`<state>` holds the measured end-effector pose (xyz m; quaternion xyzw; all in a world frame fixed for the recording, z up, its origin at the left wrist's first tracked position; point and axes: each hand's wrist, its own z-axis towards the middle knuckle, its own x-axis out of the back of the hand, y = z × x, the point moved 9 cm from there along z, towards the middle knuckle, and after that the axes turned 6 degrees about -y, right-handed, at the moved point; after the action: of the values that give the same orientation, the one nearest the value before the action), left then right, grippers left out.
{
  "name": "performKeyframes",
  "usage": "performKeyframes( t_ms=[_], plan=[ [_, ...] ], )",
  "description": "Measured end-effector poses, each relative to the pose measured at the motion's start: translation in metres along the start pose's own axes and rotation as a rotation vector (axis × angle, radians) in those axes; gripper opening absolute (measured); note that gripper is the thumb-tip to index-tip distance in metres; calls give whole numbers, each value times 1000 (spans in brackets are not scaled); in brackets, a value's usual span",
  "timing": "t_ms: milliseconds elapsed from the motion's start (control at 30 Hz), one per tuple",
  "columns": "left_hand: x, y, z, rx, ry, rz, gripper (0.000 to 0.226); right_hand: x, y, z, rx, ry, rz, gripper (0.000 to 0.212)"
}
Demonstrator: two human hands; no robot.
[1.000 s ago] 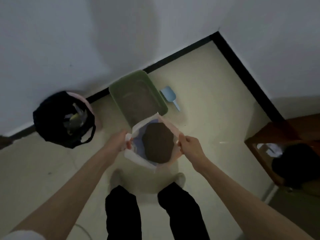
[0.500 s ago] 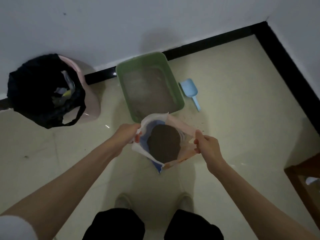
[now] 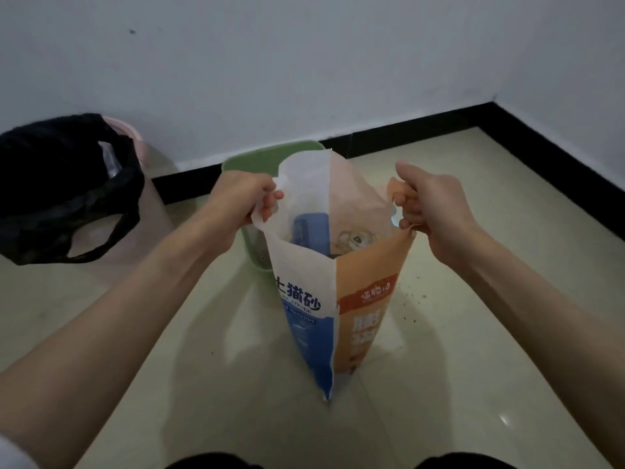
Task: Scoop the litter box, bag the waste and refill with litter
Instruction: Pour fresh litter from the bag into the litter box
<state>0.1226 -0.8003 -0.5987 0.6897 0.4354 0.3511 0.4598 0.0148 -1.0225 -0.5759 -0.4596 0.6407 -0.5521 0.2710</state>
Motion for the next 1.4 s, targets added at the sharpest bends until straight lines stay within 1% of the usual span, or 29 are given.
performKeyframes(
  t_ms=[100, 167, 233, 333, 433, 500, 600, 667, 700, 733, 800, 867, 933, 1033, 1100, 1133, 1167, 1200, 1267, 1300, 1333, 1400],
  plan=[
    [11, -5, -14, -16, 7, -10, 20, -7, -2, -11, 35, -30, -16, 35],
    [7, -3, -23, -61, -57, 39, 18, -14, -4, -16, 56, -63, -79, 34],
    [-6, 4, -31, -135, -147, 141, 20, -24, -7, -16, 78, -102, -122, 32],
    [-28, 8, -48, -227, -256, 275, 23, -43, -6, -12, 94, -202, -161, 30],
    [-47, 0, -70, -235, -331, 362, 29, -47, 0, -14, 113, -251, -279, 28],
    [-56, -7, -80, -208, -334, 408, 44, -40, 5, -16, 104, -239, -313, 35],
    [-72, -10, -85, -176, -290, 516, 60, -36, 13, -18, 40, -286, -171, 52],
    [-87, -12, -81, -166, -295, 644, 74, -35, 12, -18, 36, -288, -156, 61],
    [-91, -12, -78, -159, -295, 683, 73, -34, 11, -18, 51, -281, -199, 64],
    [-92, -10, -75, -155, -277, 693, 66, -35, 9, -19, 64, -278, -243, 67],
    [-87, -6, -67, -149, -215, 628, 55, -35, 9, -23, 75, -294, -253, 69],
    [-81, -7, -61, -115, -185, 484, 47, -31, 12, -26, 80, -283, -177, 67],
    [-74, -14, -58, -72, -159, 338, 33, -20, 20, -28, 119, -208, -185, 58],
    [-65, -19, -52, -12, -91, 152, 20, -3, 44, -45, 245, -47, -239, 37],
    [-63, -17, -51, 4, -57, 115, 21, 0, 72, -67, 351, -5, -374, 30],
    [-64, -16, -51, 11, -50, 114, 25, -4, 88, -78, 382, -24, -491, 31],
    [-66, -16, -50, 19, -48, 111, 29, -11, 103, -88, 392, -61, -610, 35],
    [-71, -16, -49, 30, -56, 104, 31, -20, 116, -96, 386, -106, -706, 45],
    [-80, -15, -49, 55, -70, 81, 31, -38, 130, -101, 359, -156, -834, 71],
    [-83, -15, -48, 68, -74, 65, 29, -45, 130, -100, 348, -145, -878, 80],
    [-85, -15, -47, 80, -77, 48, 27, -50, 128, -96, 335, -110, -922, 83],
    [-85, -15, -47, 107, -74, 0, 23, -56, 122, -86, 290, -4, -1033, 84]
  ],
)
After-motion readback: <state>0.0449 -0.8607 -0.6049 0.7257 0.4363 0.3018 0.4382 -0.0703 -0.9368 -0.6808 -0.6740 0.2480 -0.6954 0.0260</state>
